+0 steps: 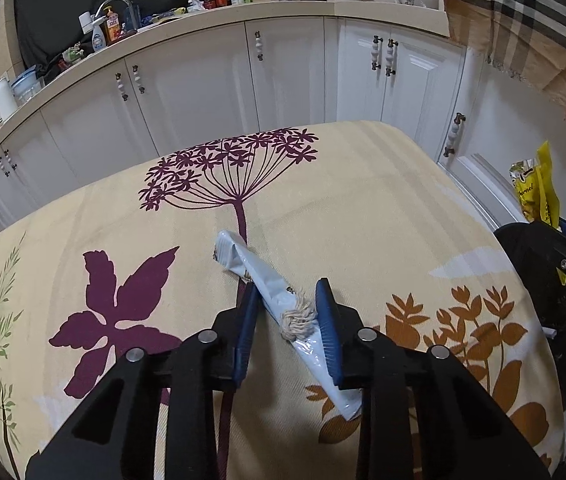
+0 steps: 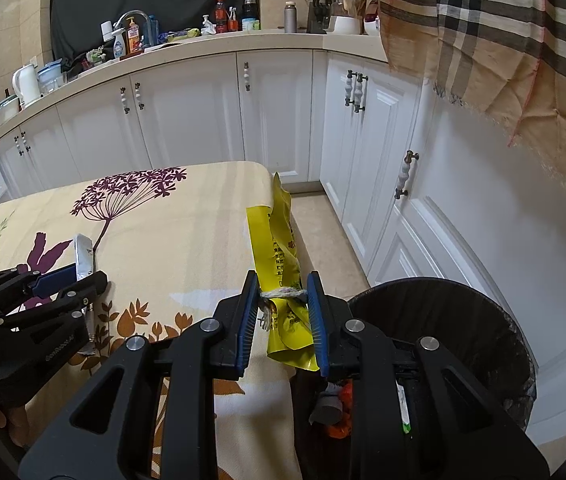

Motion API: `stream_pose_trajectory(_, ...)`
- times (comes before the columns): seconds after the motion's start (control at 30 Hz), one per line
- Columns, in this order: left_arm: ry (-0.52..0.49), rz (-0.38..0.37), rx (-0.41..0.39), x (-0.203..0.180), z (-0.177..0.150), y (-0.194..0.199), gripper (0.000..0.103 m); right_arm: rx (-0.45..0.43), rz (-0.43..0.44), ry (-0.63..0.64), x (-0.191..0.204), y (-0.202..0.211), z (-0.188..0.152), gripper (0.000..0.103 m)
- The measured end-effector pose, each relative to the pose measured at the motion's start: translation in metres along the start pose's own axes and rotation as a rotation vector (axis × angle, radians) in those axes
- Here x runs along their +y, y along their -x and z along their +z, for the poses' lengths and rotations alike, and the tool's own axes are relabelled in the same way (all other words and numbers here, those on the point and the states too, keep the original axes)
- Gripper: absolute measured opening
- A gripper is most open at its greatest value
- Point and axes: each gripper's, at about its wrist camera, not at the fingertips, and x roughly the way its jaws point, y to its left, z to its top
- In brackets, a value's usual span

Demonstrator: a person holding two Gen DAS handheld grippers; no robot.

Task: Collect trash
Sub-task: 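Grasp the white toothpaste tube with the left gripper while the right gripper holds the wrapper, then carry the yellow wrapper and white tube over the bin and open both grippers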

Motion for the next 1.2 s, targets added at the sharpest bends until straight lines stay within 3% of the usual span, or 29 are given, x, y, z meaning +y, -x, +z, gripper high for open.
stream_pose_trajectory(0.77, -0.029, -0.023, -0.106, 0.011, -0.023, 0.051, 0.026, -0.015, -0.037, -0.032, 0.006, 0.044, -0.02, 0.024)
stream_pose_trajectory(1.2, -0.117, -0.11, -0.226, -0.016, -0.031, 0.095, 0.026, -0.045, -0.12, -0.088, -0.013, 0.081, -0.038, 0.024)
